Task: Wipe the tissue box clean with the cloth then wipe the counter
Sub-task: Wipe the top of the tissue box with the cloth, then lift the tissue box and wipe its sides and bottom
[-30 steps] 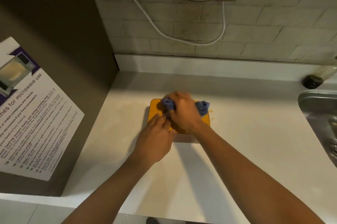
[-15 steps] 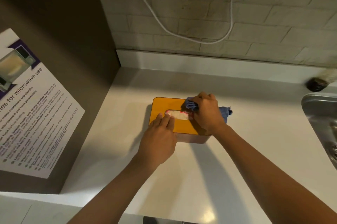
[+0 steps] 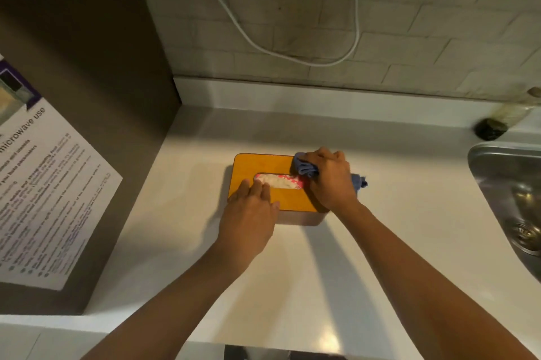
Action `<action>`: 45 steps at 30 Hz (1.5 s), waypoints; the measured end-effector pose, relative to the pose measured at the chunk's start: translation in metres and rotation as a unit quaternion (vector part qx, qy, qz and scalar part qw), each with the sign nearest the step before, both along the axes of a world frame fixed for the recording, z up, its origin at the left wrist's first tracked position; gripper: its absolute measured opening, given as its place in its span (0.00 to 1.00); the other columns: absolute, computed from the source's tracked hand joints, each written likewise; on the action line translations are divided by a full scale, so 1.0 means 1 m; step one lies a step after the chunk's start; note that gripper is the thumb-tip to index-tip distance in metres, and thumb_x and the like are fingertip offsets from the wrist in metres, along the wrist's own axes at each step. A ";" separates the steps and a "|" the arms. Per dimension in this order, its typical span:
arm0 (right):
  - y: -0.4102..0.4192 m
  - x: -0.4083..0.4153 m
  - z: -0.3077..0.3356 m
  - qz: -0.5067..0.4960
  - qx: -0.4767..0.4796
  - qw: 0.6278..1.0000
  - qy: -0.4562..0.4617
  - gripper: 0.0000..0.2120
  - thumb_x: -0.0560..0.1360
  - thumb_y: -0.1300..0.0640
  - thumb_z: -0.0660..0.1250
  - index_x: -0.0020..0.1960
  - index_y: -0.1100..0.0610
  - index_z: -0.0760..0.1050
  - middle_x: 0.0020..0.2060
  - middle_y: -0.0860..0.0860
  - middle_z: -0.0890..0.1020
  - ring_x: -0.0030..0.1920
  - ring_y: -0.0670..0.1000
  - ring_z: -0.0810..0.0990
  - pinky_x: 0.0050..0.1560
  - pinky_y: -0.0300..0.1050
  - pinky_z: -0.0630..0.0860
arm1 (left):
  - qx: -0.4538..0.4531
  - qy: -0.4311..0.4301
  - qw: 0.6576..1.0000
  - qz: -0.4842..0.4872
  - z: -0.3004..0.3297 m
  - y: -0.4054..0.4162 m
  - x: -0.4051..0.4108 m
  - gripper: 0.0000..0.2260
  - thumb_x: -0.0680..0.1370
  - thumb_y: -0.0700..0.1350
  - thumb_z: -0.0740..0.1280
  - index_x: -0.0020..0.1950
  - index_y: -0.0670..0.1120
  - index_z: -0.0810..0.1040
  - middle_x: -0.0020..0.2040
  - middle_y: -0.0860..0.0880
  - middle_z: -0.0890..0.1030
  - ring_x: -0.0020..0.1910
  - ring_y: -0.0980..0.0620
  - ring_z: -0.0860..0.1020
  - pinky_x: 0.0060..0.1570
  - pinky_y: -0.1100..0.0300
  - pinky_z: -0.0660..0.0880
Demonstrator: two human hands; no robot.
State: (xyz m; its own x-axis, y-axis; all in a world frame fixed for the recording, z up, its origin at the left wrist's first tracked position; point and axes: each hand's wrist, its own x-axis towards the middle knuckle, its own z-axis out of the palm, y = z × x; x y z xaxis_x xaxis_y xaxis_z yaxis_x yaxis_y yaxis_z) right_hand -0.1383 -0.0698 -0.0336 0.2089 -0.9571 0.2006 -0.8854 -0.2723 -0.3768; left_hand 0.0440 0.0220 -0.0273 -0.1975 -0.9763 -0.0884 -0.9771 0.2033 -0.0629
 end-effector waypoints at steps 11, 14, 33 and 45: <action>0.041 -0.037 0.023 -0.207 0.011 0.937 -0.280 0.16 0.77 0.67 0.62 0.60 0.54 0.80 0.51 0.53 0.81 0.49 0.53 0.79 0.50 0.40 0.72 | -0.004 0.085 0.987 -0.138 0.019 -0.033 -0.009 0.27 0.77 0.62 0.65 0.73 0.50 0.70 0.67 0.47 0.74 0.64 0.47 0.73 0.62 0.53 0.73; 0.057 -0.045 0.029 -0.244 0.042 0.889 -0.386 0.07 0.80 0.59 0.62 0.48 0.51 0.78 0.41 0.49 0.82 0.43 0.50 0.80 0.42 0.42 0.74 | 0.006 0.094 0.986 -0.138 0.018 -0.036 -0.007 0.28 0.78 0.61 0.65 0.74 0.50 0.68 0.72 0.49 0.73 0.69 0.49 0.71 0.66 0.54 0.69; 0.080 -0.050 0.054 -0.276 0.109 0.673 -0.677 0.08 0.69 0.51 0.64 0.48 0.51 0.71 0.42 0.53 0.78 0.43 0.54 0.77 0.44 0.50 0.72 | 0.166 0.633 0.738 0.162 0.048 -0.072 0.008 0.20 0.75 0.65 0.64 0.55 0.53 0.84 0.50 0.50 0.87 0.51 0.49 0.85 0.59 0.45 0.79; 0.055 -0.030 0.082 -0.158 0.029 0.796 -0.584 0.05 0.79 0.58 0.67 0.55 0.53 0.78 0.48 0.52 0.84 0.49 0.48 0.84 0.49 0.40 0.80 | 0.192 0.769 0.514 0.328 0.033 -0.048 0.006 0.21 0.80 0.62 0.61 0.51 0.47 0.84 0.44 0.44 0.85 0.45 0.42 0.84 0.55 0.40 0.80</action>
State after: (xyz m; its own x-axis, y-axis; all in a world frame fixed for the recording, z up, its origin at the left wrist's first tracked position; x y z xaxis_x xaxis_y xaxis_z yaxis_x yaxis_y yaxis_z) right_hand -0.1683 -0.0143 0.0480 -0.3410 -0.9395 0.0338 0.0573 -0.0567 -0.9967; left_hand 0.0497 -0.0263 0.0062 0.0386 -0.8460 -0.5318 0.3224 -0.4932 0.8080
